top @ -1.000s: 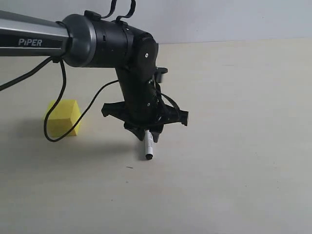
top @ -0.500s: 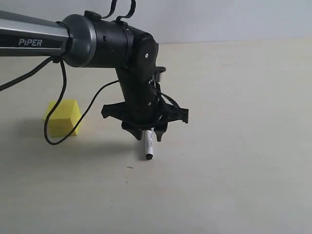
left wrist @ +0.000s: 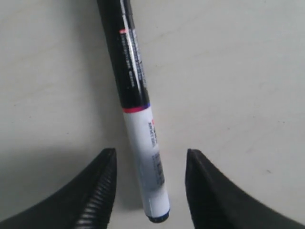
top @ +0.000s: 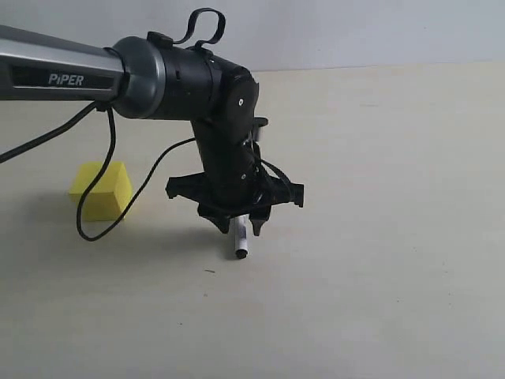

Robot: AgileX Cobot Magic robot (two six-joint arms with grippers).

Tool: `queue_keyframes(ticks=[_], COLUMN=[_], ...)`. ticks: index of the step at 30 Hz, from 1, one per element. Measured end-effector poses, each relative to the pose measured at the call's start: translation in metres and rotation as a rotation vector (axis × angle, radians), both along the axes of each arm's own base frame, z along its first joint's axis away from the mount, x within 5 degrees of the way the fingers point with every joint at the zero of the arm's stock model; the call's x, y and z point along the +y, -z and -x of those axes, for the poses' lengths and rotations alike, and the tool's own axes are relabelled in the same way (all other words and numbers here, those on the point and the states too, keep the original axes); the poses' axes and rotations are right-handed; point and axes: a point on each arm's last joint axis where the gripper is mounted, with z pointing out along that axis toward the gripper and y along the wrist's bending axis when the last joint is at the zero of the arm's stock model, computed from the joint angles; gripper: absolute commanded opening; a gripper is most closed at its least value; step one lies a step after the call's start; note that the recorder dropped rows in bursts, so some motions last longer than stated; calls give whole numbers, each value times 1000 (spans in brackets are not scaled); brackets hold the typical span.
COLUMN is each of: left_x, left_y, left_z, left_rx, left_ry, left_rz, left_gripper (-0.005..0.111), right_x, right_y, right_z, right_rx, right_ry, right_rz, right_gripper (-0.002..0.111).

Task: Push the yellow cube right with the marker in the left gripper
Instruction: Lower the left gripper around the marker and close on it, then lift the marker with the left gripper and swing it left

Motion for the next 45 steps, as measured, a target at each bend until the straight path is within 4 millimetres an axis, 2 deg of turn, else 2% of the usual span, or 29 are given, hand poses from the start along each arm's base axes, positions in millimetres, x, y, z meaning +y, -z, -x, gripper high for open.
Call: queue_keyframes(ticks=[8,17,21,25,32,35,38,39,40,41,42,43,44,45], left_x=[0,1,1,2,3,4,6,10,13,21,26,41,49,70], left_y=[1,14,14,14,10,-12,-49,-80,-92,-122,-132,-155,-167,-183], left_z=[0,-1,-1,-1,0,1,3,8,10,19,23,34,40,52], left_rx=[-1,10,8,7,7,-30,-101,-152,-170,-211,-226,-280,-309,-358], left_ry=[-2,8,11,15,95,135,186,222,239,276,289,314,321,331], left_rz=[-1,-32,-36,-43,-52,-24,28,61,71,93,94,92,87,57], left_gripper=[46,45,27,0,0,0,0,0,0,0,0,0,0,0], right_x=[0,0,0,0,0,0,0,0,0,0,0,0,0,0], right_y=[0,0,0,0,0,0,0,0,0,0,0,0,0,0], right_z=[0,0,0,0,0,0,0,0,0,0,0,0,0,0], right_rx=[0,0,0,0,0,0,0,0,0,0,0,0,0,0], right_ry=[0,0,0,0,0,0,0,0,0,0,0,0,0,0], right_rz=[0,0,0,0,0,0,0,0,0,0,0,0,0,0], right_gripper=[0,0,0,0,0,0,0,0,0,0,0,0,0,0])
